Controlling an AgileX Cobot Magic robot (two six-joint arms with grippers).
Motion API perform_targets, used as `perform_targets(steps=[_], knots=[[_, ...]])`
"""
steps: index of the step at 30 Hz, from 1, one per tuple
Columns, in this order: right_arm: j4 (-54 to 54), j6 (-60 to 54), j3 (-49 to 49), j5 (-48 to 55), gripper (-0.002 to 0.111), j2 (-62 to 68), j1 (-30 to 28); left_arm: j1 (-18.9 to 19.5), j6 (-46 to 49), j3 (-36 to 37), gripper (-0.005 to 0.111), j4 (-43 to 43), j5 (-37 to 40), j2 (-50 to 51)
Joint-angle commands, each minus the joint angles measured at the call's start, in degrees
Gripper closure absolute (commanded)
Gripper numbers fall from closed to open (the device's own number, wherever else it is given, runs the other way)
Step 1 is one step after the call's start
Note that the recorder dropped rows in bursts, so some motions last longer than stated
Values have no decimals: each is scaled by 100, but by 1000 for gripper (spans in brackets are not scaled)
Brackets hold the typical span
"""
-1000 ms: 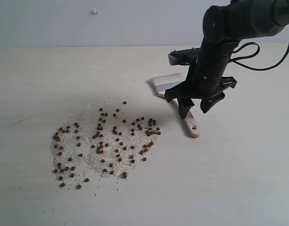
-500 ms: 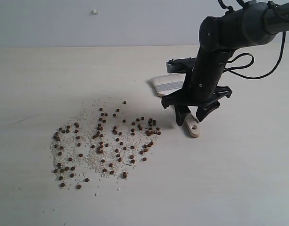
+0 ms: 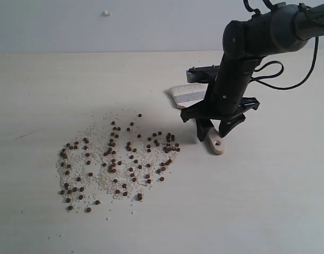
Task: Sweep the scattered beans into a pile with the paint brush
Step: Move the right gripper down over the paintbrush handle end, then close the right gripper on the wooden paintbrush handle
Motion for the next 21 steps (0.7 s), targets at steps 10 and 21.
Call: perform_targets(steps=[10,21], knots=[[-836,539,-58,-180,55,-22,389,-33,-17,19,107,-25,-4,-32],[-847,710,-58,-121,55,-22,472,-33,-17,19,107,-25,-4,-32]])
